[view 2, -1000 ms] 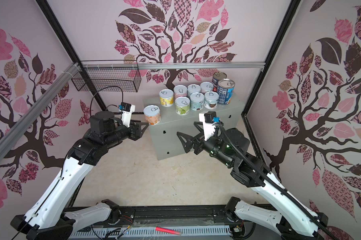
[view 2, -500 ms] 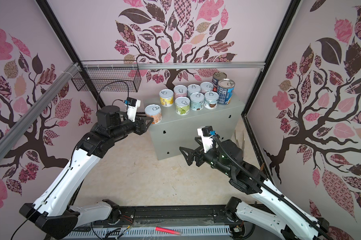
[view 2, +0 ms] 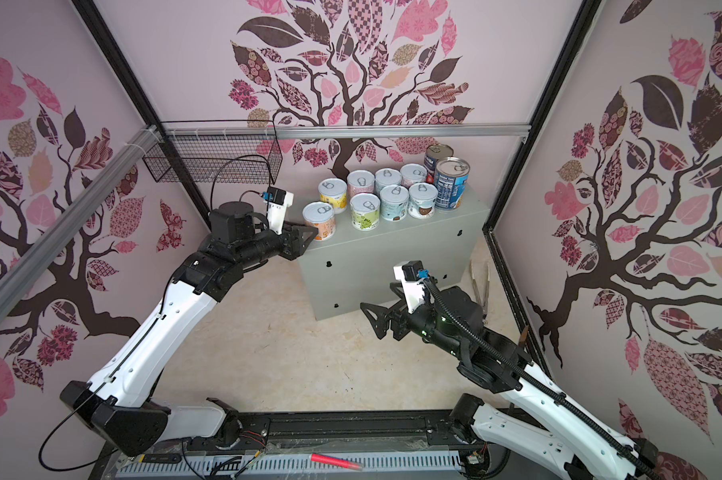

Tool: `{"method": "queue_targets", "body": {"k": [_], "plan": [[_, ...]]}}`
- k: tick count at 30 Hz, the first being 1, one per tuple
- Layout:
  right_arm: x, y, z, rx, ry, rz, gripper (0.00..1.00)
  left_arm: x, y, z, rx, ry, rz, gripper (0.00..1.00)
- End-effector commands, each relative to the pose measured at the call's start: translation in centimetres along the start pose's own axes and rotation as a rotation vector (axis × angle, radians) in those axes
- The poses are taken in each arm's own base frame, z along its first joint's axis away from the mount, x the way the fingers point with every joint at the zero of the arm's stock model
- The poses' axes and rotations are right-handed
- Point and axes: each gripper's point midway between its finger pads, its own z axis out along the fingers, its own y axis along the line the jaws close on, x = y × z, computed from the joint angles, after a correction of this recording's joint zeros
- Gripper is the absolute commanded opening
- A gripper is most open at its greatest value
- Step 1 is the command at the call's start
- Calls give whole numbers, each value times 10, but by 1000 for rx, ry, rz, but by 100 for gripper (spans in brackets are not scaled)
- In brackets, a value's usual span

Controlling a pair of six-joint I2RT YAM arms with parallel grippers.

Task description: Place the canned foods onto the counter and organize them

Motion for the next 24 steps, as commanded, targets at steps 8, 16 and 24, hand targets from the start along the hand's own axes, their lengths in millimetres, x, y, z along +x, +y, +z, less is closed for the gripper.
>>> {"method": "queue_targets", "body": {"k": [8, 16, 24], "plan": [[2, -2, -4, 5, -7, -24, 100, -27, -17, 12, 82, -47, 1, 49], [4, -4, -7, 11, -6, -33, 100, -26, -20, 27, 86, -35, 1, 48], [6, -6, -10, 20, -3, -39, 100, -29, -25, 39, 90, -32, 7, 48]]}}
